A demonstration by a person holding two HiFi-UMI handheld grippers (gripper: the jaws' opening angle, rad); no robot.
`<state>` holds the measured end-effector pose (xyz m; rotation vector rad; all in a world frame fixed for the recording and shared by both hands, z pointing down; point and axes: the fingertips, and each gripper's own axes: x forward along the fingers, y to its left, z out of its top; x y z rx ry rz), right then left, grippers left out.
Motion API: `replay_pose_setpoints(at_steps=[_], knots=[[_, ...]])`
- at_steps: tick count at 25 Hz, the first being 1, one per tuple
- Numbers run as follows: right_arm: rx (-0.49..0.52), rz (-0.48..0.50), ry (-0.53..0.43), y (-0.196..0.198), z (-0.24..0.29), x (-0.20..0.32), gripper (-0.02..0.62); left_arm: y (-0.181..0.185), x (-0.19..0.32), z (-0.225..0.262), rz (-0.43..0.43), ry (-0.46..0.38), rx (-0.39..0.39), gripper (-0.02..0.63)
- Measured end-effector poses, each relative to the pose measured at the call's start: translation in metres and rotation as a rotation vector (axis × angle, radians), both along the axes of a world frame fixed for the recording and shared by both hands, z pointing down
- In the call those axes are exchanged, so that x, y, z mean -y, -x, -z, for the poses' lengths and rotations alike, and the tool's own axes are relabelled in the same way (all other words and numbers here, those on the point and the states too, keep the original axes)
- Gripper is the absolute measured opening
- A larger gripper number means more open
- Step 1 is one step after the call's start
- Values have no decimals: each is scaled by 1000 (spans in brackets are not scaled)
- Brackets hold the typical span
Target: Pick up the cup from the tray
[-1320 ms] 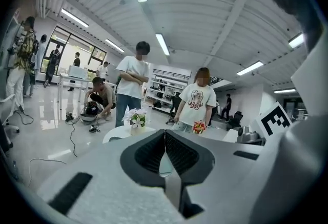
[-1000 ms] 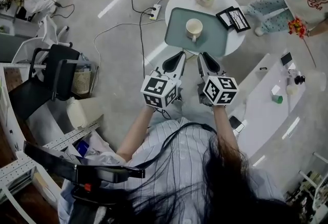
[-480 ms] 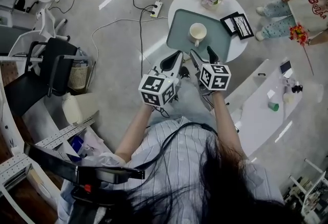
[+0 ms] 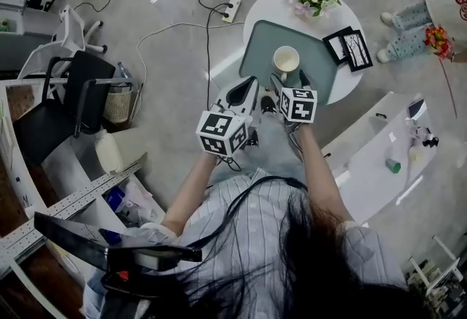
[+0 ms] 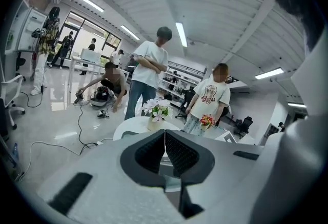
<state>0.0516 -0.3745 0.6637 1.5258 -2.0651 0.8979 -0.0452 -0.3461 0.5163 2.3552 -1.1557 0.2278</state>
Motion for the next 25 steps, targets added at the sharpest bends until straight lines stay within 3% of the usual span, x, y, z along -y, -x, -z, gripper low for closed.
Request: replay_pose_setpoints(at_steps=[9,25], knots=[[-106,38,-2,1,-24,22,383,-13,25,-19,-17,48,31,15],[-59,-27,6,6,-41,43,410,-9,39,-33,-22,100,62,15]])
